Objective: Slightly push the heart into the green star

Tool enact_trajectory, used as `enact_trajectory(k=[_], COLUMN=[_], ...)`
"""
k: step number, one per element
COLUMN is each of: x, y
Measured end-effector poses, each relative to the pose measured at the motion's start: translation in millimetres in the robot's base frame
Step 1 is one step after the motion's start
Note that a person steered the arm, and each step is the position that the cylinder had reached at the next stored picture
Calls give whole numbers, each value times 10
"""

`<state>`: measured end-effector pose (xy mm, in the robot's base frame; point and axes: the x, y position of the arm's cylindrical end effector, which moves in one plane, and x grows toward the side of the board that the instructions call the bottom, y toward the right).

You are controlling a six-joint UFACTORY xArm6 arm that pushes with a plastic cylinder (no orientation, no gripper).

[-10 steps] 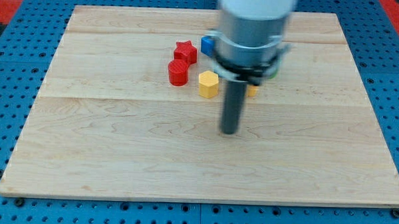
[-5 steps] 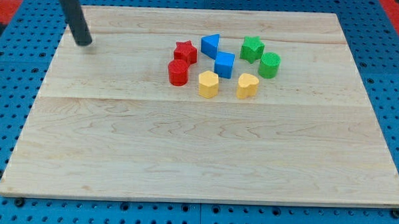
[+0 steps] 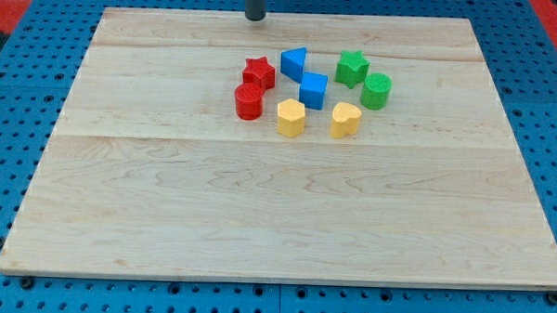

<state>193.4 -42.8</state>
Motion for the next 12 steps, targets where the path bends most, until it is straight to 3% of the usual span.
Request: enact_trajectory(k=[2,3,4,5,7,8,10,12], x=[93,720,714,724,2260,2863,2574,2541], y=[-98,-200,-929,-1270,-723,-148,1235,1559])
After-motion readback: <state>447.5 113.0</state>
